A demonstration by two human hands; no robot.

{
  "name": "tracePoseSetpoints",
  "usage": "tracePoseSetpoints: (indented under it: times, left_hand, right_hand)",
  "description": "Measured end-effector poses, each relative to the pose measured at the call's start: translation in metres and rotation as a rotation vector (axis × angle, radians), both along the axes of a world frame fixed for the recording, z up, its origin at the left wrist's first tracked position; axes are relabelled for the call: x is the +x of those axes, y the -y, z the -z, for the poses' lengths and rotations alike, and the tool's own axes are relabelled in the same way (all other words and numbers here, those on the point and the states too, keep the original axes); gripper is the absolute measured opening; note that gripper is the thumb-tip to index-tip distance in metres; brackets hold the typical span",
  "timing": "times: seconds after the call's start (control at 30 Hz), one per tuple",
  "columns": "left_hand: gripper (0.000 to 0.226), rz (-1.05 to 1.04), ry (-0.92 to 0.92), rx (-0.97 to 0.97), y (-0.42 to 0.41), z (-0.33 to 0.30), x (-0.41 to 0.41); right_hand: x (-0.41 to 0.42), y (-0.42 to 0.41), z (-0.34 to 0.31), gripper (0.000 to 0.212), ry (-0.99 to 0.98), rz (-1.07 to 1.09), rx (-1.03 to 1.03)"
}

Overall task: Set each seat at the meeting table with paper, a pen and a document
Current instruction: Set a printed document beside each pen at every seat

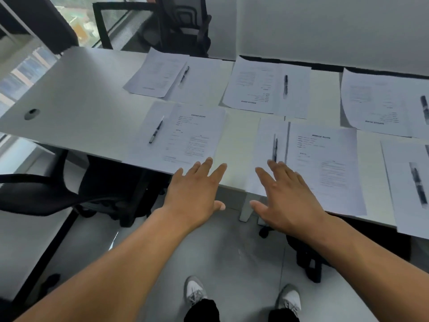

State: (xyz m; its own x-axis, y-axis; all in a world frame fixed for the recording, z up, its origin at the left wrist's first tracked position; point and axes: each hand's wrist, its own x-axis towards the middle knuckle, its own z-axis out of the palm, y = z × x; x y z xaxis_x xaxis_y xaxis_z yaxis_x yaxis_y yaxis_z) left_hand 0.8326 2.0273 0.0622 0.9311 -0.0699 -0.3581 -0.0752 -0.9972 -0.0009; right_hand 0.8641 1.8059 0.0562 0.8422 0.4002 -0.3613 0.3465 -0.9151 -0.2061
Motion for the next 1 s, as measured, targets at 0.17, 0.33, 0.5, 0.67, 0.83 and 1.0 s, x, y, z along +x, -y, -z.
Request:
tracePoseSetpoints:
  times: [0.17, 0.33, 0.5, 0.67, 0.83, 1.0]
  left_hand:
    - [0.101, 0.025, -0.02, -0.013, -0.067, 0.008, 0.001]
    - [0.101, 0.03, -0.031, -0.027, -0.128, 0.016, 0.005]
    - [0.102, 0.025, -0.049, -0.011, -0.176, 0.021, 0.01]
    - [0.102, 0.003, -0.082, 0.005, -0.202, 0.024, 0.029]
    - [0.101, -0.013, -0.092, 0.015, -0.225, 0.03, 0.06]
    - [0.101, -0.035, -0.107, 0.024, -0.245, 0.032, 0.094]
  right_hand:
    - [-0.004, -0.065, 0.007, 0.086, -0.019, 0.006, -0.023]
    - [0.004, -0.116, 0.012, 0.086, -0.03, 0.032, -0.041]
    - [0.013, -0.158, 0.016, 0.086, -0.037, 0.023, -0.053]
    - [0.031, -0.188, 0.025, 0.085, -0.053, 0.007, -0.034]
    - [0.062, -0.208, 0.041, 0.085, -0.08, 0.007, -0.01]
    - [0.092, -0.221, 0.049, 0.087, -0.128, -0.003, -0.023]
